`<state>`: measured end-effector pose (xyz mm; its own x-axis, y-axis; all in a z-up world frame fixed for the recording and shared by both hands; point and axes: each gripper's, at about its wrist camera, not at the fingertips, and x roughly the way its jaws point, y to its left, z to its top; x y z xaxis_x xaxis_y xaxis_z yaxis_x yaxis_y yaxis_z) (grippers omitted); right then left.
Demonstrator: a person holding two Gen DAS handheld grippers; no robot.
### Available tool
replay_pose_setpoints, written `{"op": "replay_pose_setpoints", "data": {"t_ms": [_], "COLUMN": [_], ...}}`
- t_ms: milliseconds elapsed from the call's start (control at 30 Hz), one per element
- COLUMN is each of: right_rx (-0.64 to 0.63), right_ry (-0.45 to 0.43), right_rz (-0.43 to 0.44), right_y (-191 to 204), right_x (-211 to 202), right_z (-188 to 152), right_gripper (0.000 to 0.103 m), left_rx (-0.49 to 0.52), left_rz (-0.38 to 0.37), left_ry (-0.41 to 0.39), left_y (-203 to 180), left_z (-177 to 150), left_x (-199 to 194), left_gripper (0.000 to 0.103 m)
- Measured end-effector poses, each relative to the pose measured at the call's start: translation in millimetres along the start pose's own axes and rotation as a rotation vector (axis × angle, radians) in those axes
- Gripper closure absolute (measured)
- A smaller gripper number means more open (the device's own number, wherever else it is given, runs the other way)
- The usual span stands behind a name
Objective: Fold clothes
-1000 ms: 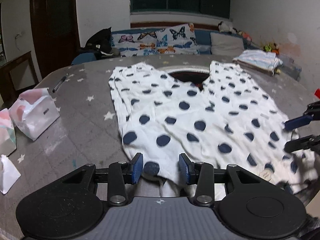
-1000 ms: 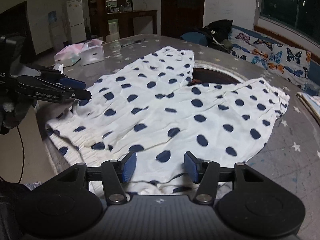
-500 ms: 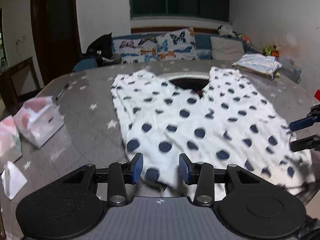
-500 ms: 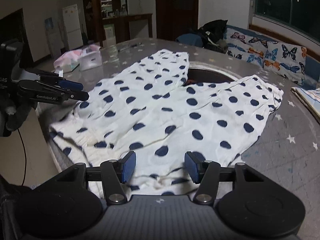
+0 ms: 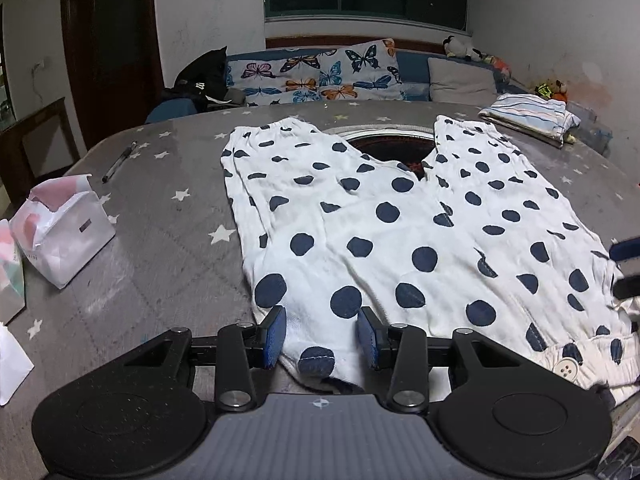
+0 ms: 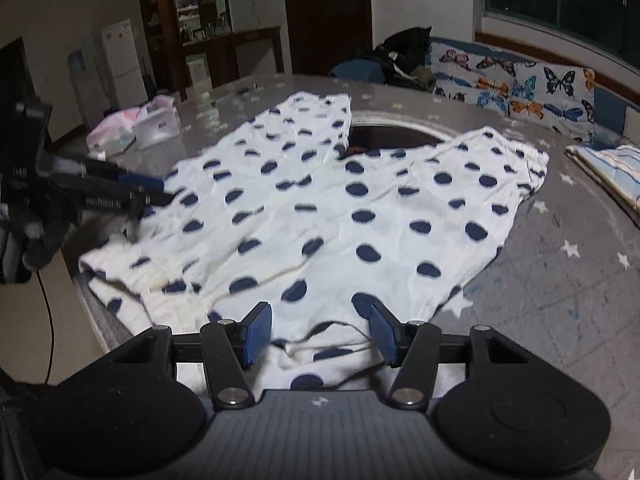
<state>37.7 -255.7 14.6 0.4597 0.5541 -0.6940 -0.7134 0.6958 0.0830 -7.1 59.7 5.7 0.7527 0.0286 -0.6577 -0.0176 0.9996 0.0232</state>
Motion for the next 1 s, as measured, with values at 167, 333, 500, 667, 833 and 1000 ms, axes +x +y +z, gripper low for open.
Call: {"op": "replay_pose_setpoints", "data": {"t_ms": [167, 333, 500, 667, 833, 1000], "right_rx": [0.02, 0.045, 0.087, 0.127, 0.152, 0.16], "right_ry": [0.031, 0.006, -0.039, -0.068, -0.083, -0.086], "right_rz": [0.004, 0.015, -0.026, -0.109, -0.154, -0.174], "right_y": [-5, -9, -23, -44, -64, -75], "right_x": [14, 2, -17, -25, -28, -25], "right_z": [-4, -4, 2, 6, 9, 13], "right_gripper": [0.047, 0.047, 0.047, 0.047, 0.048, 0.048], "left_rx": [-0.001, 0.029, 0.104, 0.19, 0.305, 0.389], "left_rz": [-0.014, -0.105, -0.249, -0.397, -0.51, -0.519], "left_ry": [-0.009, -0.039, -0.061, -0.062, -0.045, -0.02], "left_y": [-3, -23, -61, -108, -152, -182], "left_z": [4, 10, 13, 12, 7, 1], "left_x": [-9, -26, -40, -46, -48, -36], "left_gripper": [0.061, 0.059, 0.058, 0.058, 0.054, 0.054]}}
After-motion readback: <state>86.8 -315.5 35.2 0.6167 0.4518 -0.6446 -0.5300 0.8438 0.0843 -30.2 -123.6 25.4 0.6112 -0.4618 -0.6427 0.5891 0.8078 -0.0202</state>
